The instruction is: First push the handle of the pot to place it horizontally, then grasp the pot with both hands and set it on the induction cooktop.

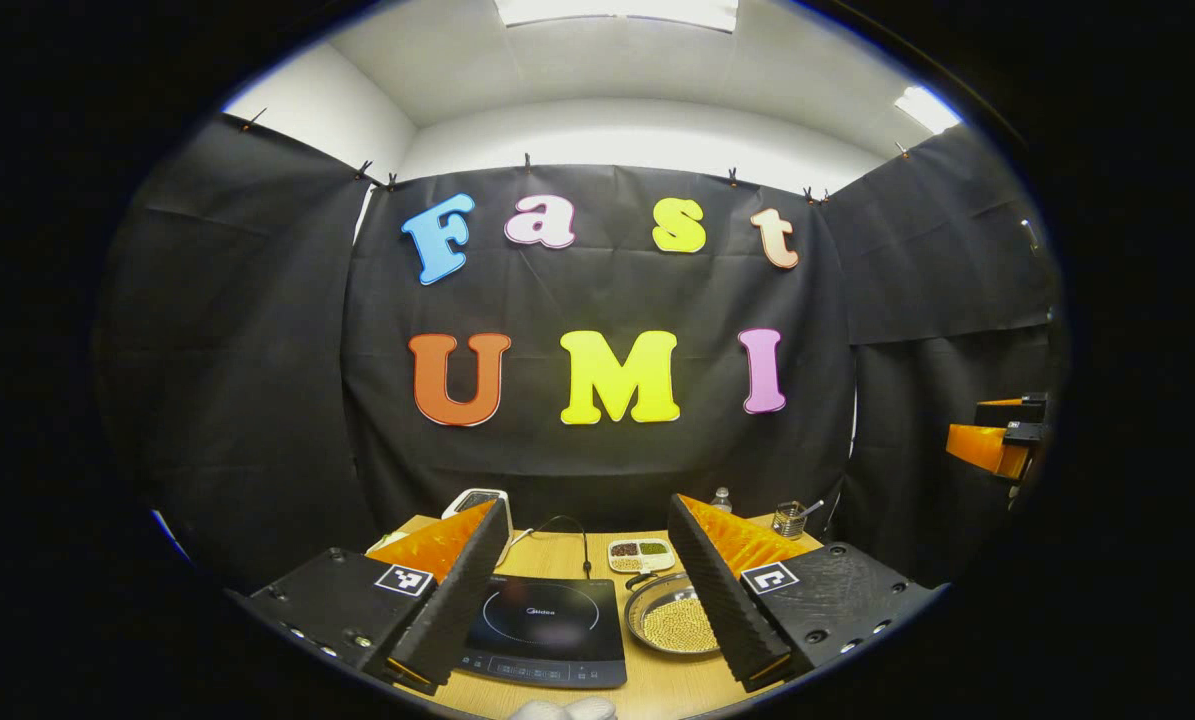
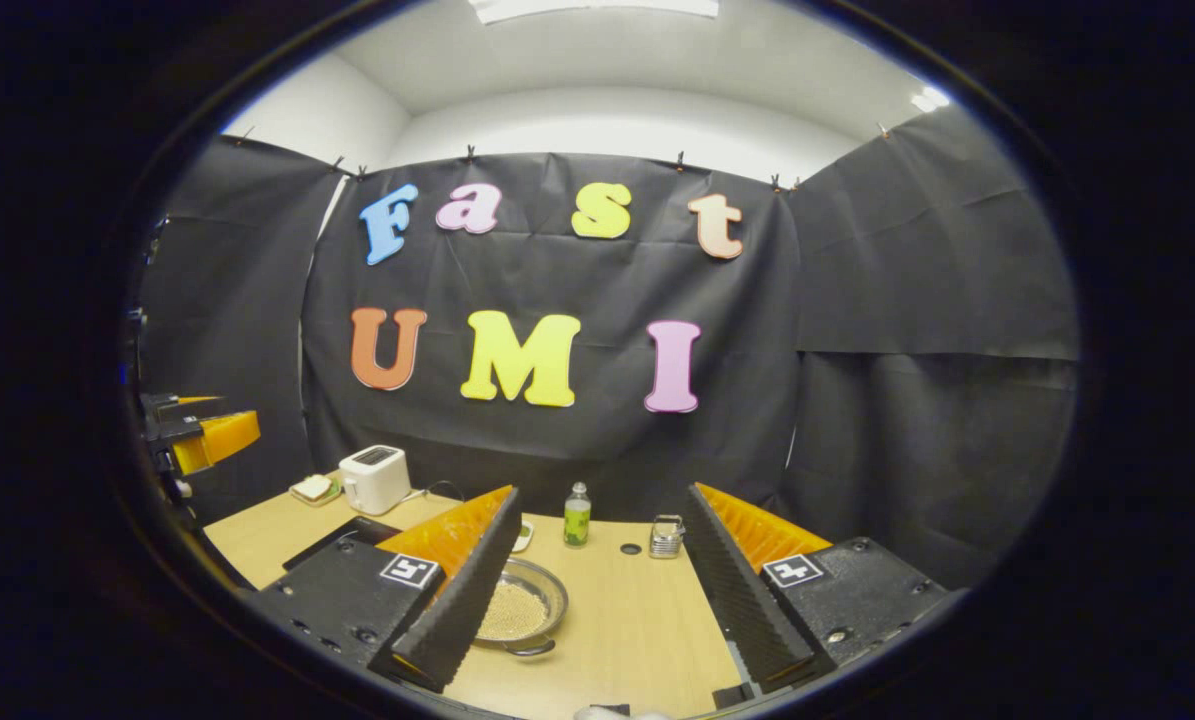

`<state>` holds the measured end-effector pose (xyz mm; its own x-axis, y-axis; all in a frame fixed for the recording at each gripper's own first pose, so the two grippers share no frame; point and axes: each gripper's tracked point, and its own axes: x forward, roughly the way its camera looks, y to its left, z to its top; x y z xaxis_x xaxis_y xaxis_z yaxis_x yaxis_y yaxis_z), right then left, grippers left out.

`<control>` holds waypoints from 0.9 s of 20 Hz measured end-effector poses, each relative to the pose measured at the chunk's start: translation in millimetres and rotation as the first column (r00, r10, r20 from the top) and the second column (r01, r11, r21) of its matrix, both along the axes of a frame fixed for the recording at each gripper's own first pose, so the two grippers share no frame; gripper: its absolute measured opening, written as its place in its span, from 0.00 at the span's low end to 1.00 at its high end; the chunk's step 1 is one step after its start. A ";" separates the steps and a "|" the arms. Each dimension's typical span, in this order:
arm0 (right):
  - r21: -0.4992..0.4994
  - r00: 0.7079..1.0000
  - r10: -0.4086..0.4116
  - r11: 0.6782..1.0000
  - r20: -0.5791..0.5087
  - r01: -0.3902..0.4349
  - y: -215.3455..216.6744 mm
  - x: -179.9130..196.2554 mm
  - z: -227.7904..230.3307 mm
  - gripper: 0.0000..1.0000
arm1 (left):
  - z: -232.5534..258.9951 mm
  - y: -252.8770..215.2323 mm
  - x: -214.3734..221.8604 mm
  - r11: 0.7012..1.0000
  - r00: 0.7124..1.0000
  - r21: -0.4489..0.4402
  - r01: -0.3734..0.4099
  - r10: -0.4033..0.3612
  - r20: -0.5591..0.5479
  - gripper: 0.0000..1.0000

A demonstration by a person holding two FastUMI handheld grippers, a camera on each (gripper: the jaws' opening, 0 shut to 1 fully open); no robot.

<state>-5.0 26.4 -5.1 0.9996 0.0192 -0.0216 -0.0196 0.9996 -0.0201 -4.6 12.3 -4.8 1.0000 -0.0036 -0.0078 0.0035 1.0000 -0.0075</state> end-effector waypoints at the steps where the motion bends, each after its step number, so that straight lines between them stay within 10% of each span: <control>1: 0.000 1.000 0.009 1.000 -0.014 -0.009 3.5 1.1 -4.2 1.00 | -1.5 -0.1 0.7 1.000 1.000 0.000 0.001 -0.001 -0.003 0.96; 6: 0.021 0.993 0.073 0.997 -0.093 -0.071 26.2 10.8 -31.7 1.00 | -6.3 0.0 -1.1 1.000 1.000 0.002 -0.005 0.005 -0.009 0.96; 14: 0.096 0.916 0.276 0.961 -0.291 -0.259 87.5 30.2 -111.7 0.07 | -9.4 4.7 -10.6 0.999 0.999 0.011 -0.032 0.033 -0.009 0.96; 18: 0.127 0.841 0.336 0.942 -0.424 -0.312 109.6 34.0 -176.1 0.01 | -12.8 9.3 -13.3 0.999 0.998 0.002 -0.054 0.054 -0.015 0.96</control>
<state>29.0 136.1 -181.1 0.8253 0.3533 -0.4405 -0.3372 0.9341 0.1173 -17.9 21.6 -17.5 0.9985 0.0501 -0.0227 -0.0503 0.9987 -0.0056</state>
